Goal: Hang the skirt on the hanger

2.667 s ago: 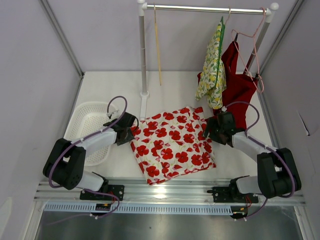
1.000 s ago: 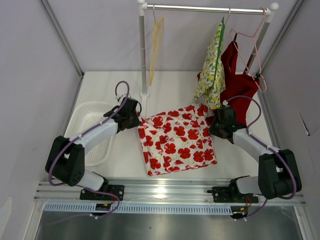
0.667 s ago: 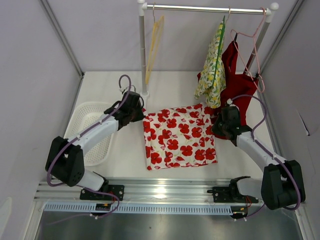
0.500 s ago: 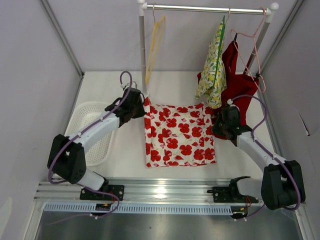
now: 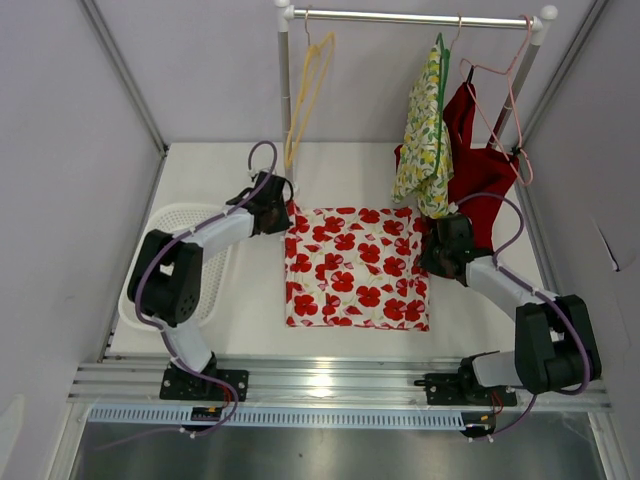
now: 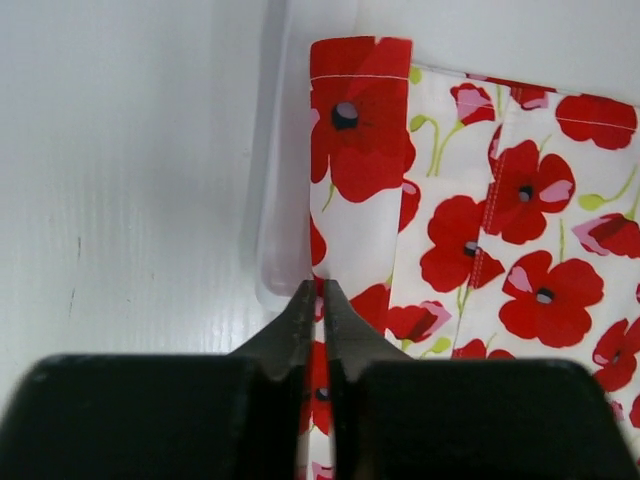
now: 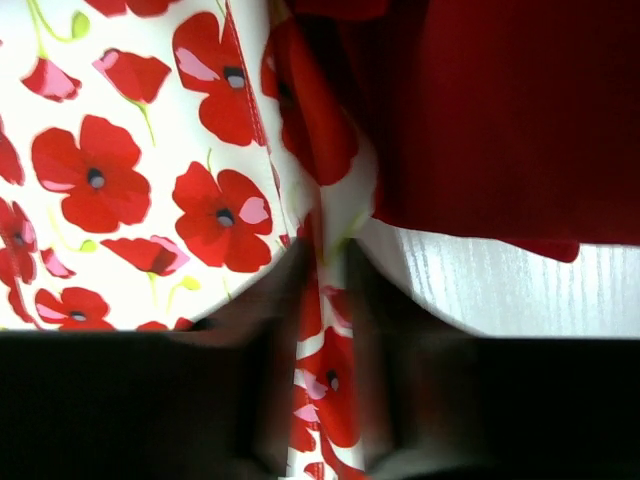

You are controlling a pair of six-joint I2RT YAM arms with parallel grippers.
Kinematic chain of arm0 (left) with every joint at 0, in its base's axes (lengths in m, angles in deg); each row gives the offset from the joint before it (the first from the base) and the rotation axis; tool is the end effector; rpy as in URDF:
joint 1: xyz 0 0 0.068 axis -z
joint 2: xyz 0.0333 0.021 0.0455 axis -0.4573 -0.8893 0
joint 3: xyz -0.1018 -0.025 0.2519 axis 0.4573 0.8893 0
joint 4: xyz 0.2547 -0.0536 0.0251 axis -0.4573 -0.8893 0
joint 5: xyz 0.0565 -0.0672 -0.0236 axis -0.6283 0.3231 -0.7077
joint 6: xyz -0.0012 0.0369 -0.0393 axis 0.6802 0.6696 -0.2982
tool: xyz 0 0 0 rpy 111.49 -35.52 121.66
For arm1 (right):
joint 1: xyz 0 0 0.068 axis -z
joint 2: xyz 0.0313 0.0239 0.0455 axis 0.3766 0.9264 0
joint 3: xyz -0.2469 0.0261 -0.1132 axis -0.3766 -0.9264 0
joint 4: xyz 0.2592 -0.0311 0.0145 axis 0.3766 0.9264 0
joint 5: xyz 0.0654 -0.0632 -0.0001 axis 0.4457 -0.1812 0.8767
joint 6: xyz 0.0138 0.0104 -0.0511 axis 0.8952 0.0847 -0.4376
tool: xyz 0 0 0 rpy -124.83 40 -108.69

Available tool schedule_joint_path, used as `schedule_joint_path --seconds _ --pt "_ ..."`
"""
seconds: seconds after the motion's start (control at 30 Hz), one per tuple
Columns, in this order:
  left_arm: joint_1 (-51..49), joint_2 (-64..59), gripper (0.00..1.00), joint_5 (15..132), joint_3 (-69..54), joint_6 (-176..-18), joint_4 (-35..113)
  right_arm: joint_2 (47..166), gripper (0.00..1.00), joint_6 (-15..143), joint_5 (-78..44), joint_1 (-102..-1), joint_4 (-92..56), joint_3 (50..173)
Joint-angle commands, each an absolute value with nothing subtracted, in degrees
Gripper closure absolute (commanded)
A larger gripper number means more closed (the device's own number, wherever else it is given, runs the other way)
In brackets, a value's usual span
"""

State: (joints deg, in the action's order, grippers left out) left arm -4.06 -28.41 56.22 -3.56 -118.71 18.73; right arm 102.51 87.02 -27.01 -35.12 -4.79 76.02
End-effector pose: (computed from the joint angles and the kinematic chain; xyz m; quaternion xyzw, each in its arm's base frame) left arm 0.3490 -0.1433 0.2051 -0.1091 0.9341 -0.0934 0.3270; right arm 0.2564 0.0577 0.1870 0.1447 0.9297 0.1046 0.3223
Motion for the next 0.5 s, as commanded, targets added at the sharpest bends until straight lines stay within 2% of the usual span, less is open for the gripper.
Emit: schedule_joint_path --seconds 0.0,0.07,0.1,0.17,0.3,0.47 --pt "-5.06 -27.18 0.83 56.25 -6.3 -117.69 19.86 103.08 0.61 85.61 -26.31 -34.96 -7.21 75.68" --pt "-5.15 -26.83 0.74 56.07 -7.27 -117.61 18.46 102.21 0.46 85.43 -26.57 -35.13 -6.6 75.15" --pt "-5.15 -25.78 0.61 56.16 -7.19 -117.43 18.36 101.86 0.43 85.35 -26.66 -35.04 -6.34 75.06" --pt "-5.07 -24.2 0.47 56.16 -6.31 -117.25 18.36 100.45 0.34 85.35 -27.19 -35.04 -5.72 74.53" --pt "-4.72 -19.98 0.43 55.99 -3.59 -116.73 16.88 98.52 0.3 85.26 -27.54 -35.04 -4.4 74.53" --pt "-2.87 -16.81 0.48 55.28 1.67 -117.43 14.5 96.58 0.3 85.35 -27.9 -35.13 -2.91 74.44"
